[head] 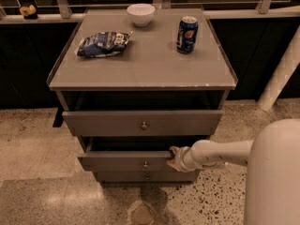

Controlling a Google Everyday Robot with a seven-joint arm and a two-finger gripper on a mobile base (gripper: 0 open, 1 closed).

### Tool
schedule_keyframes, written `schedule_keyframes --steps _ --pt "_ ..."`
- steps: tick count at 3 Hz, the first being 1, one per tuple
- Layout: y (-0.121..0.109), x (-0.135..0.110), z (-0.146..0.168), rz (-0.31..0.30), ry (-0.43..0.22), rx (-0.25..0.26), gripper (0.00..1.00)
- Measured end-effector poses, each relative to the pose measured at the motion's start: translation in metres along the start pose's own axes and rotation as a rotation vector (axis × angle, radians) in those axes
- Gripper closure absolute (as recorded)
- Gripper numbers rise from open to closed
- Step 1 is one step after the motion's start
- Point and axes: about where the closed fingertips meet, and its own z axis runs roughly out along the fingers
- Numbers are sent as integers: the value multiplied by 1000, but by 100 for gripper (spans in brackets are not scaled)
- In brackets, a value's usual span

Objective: Open middle drawer

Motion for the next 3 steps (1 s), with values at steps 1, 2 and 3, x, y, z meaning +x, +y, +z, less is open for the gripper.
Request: schedule_keyframes --steps 1,2,3 --pt "-1 -1 -2 0 0 0 100" --pt "6 1 -1 -11 13 8 100" --pt "5 -1 -3 -11 13 7 100"
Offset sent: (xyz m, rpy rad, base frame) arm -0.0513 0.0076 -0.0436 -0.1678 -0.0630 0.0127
